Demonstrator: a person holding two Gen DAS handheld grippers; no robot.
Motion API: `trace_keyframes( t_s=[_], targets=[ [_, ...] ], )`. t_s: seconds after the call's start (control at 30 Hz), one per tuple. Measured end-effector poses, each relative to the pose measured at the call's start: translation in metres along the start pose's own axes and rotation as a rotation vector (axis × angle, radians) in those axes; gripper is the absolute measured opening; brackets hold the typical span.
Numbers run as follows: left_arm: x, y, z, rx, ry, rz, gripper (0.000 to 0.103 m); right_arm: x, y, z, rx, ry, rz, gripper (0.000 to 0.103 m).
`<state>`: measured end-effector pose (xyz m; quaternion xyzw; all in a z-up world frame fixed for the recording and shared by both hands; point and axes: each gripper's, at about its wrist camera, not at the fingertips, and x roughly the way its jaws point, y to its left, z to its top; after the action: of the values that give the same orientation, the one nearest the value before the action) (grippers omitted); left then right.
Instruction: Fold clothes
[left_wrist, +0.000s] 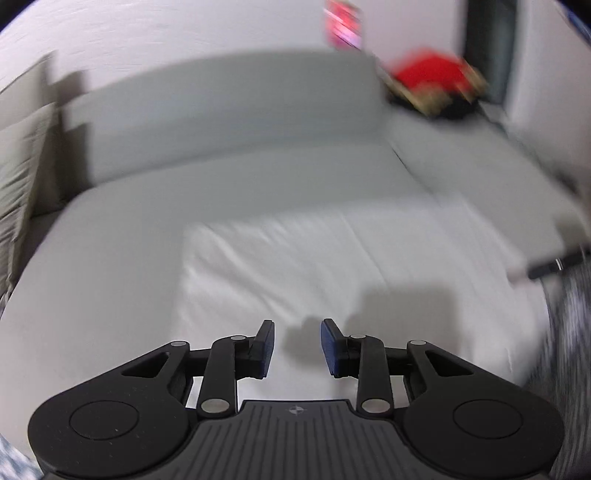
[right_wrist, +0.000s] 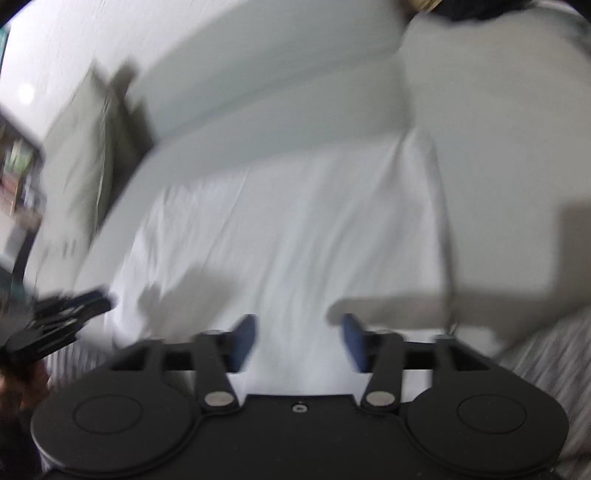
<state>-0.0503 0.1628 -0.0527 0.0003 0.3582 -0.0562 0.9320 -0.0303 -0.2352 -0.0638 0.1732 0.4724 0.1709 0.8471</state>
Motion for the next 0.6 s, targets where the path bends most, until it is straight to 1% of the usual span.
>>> trace_keyframes(
  t_s=[0.07, 0.13, 0.23, 0.3, 0.33, 0.4, 0.43, 0.5, 0.57, 0.6],
  targets=[
    [0.015, 0.013, 0.017, -0.054, -0.025, 0.017, 0.033, 0.009, -0.017, 0.025, 0.077, -0.062, -0.020, 0.060],
    [0.041, 0.017, 0.035, -0.079, -0.012, 0.045, 0.033, 0.023, -0.036, 0.050, 0.177, -0.095, -0.026, 0.060],
    [0.082, 0.008, 0.041, -0.051, 0.050, 0.067, 0.033, 0.042, -0.062, 0.083, 0.282, -0.109, -0.027, 0.057],
    [0.109, 0.001, 0.043, -0.026, 0.094, 0.080, 0.032, 0.057, -0.076, 0.098, 0.331, -0.093, -0.071, 0.056],
    [0.123, -0.003, 0.043, -0.014, 0.116, 0.087, 0.032, 0.064, -0.083, 0.101, 0.352, -0.078, -0.070, 0.056],
    [0.146, -0.011, 0.038, 0.015, 0.199, 0.108, 0.032, 0.077, -0.096, 0.104, 0.391, -0.042, -0.046, 0.057],
    [0.151, -0.015, 0.035, 0.045, 0.217, 0.117, 0.032, 0.080, -0.100, 0.103, 0.403, -0.029, -0.028, 0.057],
    [0.156, -0.023, 0.030, 0.123, 0.223, 0.132, 0.033, 0.083, -0.105, 0.102, 0.421, -0.009, 0.010, 0.057],
    [0.156, -0.025, 0.027, 0.143, 0.220, 0.135, 0.034, 0.085, -0.110, 0.100, 0.438, 0.011, 0.048, 0.057],
    [0.157, -0.023, 0.027, 0.129, 0.221, 0.132, 0.034, 0.087, -0.112, 0.099, 0.447, 0.022, 0.068, 0.055]
  ],
)
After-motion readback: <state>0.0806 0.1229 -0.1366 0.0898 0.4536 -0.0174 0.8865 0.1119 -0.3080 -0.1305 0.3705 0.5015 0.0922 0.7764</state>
